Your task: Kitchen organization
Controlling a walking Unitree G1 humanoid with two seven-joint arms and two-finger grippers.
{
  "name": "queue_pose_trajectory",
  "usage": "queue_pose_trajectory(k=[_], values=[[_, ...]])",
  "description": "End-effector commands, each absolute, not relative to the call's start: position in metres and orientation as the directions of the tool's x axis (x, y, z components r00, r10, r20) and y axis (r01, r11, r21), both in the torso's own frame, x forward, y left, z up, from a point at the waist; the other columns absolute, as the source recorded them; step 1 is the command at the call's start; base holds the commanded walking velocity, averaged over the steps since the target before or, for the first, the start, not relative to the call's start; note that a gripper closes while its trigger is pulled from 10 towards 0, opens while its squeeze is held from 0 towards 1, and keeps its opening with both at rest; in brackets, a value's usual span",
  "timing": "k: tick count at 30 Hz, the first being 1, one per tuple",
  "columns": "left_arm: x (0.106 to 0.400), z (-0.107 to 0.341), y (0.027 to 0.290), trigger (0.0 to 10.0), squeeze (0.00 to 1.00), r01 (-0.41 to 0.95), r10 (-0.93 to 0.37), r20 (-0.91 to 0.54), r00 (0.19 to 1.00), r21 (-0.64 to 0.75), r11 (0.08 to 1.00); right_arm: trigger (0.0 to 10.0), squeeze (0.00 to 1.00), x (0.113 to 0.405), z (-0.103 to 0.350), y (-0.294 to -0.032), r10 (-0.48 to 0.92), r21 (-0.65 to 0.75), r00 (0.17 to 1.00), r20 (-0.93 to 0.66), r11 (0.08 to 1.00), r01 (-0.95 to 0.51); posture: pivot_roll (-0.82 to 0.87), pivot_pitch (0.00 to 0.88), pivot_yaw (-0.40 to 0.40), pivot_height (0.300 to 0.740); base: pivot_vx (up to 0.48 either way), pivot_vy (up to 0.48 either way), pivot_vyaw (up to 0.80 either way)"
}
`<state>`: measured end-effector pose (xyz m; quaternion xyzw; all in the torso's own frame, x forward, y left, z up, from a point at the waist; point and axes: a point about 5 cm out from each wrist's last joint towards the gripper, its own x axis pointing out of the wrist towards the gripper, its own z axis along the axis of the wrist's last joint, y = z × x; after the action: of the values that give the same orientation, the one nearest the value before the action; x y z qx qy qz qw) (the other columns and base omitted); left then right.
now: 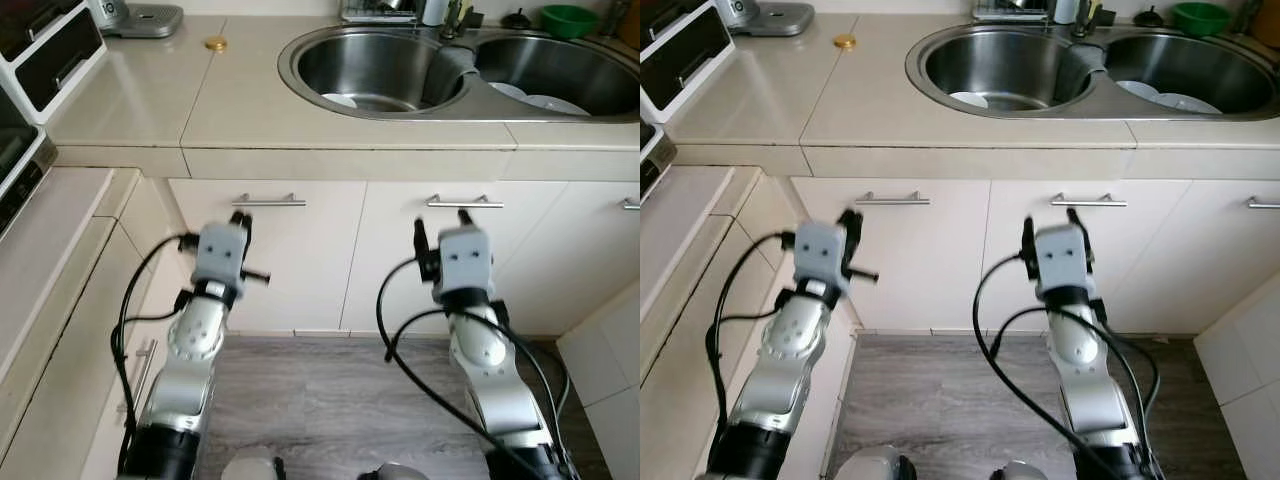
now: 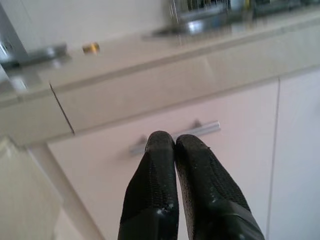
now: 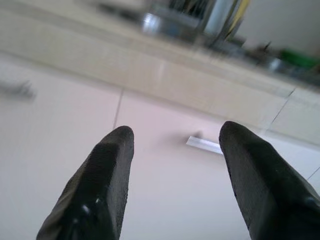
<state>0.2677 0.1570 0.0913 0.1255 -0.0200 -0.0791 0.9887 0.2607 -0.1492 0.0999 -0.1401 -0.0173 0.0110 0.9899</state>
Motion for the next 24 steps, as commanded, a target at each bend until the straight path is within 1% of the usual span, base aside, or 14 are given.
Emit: queue_pose_trajectory(k=[1, 3, 5, 6, 7, 9, 14, 18, 24], values=[[0.263, 0.093, 0.149, 10.0, 0.00, 0.201, -0.211, 0.006, 0.977, 0.292, 0.935, 10.0, 0.00, 0.256, 0.096, -0.148, 0.057, -0.290, 0.998, 0.003, 0.955, -0.054, 0.14, 0.000, -0.023, 0.740, 0.000, 0.000, 0.00], [0.259, 0.090, 0.148, 10.0, 0.00, 0.218, -0.226, -0.006, 0.974, 0.289, 0.932, 10.0, 0.00, 0.253, 0.094, -0.148, 0.061, -0.292, 0.998, -0.006, 0.954, -0.060, 0.14, 0.000, -0.023, 0.740, 0.000, 0.000, 0.00], [0.248, 0.082, 0.147, 10.0, 0.00, 0.245, -0.241, -0.050, 0.969, 0.288, 0.926, 10.0, 0.00, 0.247, 0.090, -0.149, 0.070, -0.303, 0.997, -0.023, 0.950, -0.074, 0.13, 0.000, -0.021, 0.740, 0.000, 0.000, 0.00], [0.240, 0.074, 0.150, 10.0, 0.00, 0.254, -0.236, -0.096, 0.967, 0.275, 0.927, 10.0, 0.00, 0.241, 0.085, -0.150, 0.071, -0.312, 0.997, -0.041, 0.947, -0.081, 0.12, 0.000, -0.019, 0.740, 0.000, 0.000, 0.00], [0.238, 0.071, 0.151, 10.0, 0.00, 0.254, -0.233, -0.109, 0.966, 0.271, 0.929, 10.0, 0.00, 0.239, 0.084, -0.151, 0.070, -0.314, 0.996, -0.048, 0.946, -0.082, 0.12, 0.000, -0.018, 0.740, 0.000, 0.000, 0.00], [0.241, 0.063, 0.154, 10.0, 0.00, 0.240, -0.213, -0.139, 0.967, 0.213, 0.947, 10.0, 0.00, 0.234, 0.076, -0.152, 0.070, -0.318, 0.995, -0.075, 0.944, -0.090, 0.12, 0.000, -0.018, 0.740, 0.000, 0.000, 0.00], [0.242, 0.055, 0.160, 10.0, 0.00, 0.211, -0.181, -0.175, 0.968, 0.175, 0.962, 10.0, 0.00, 0.230, 0.069, -0.151, 0.073, -0.325, 0.993, -0.094, 0.940, -0.100, 0.12, 0.000, -0.015, 0.740, 0.000, 0.000, 0.00], [0.241, 0.054, 0.157, 10.0, 0.00, 0.238, -0.206, -0.188, 0.960, 0.165, 0.957, 10.0, 0.00, 0.226, 0.062, -0.150, 0.082, -0.330, 0.990, -0.118, 0.937, -0.117, 0.12, 0.000, -0.016, 0.740, 0.000, 0.000, 0.00], [0.242, 0.053, 0.155, 10.0, 0.00, 0.250, -0.218, -0.186, 0.958, 0.171, 0.953, 10.0, 0.00, 0.227, 0.060, -0.151, 0.086, -0.329, 0.988, -0.125, 0.936, -0.123, 0.12, 0.000, -0.018, 0.740, 0.000, 0.000, 0.00]])
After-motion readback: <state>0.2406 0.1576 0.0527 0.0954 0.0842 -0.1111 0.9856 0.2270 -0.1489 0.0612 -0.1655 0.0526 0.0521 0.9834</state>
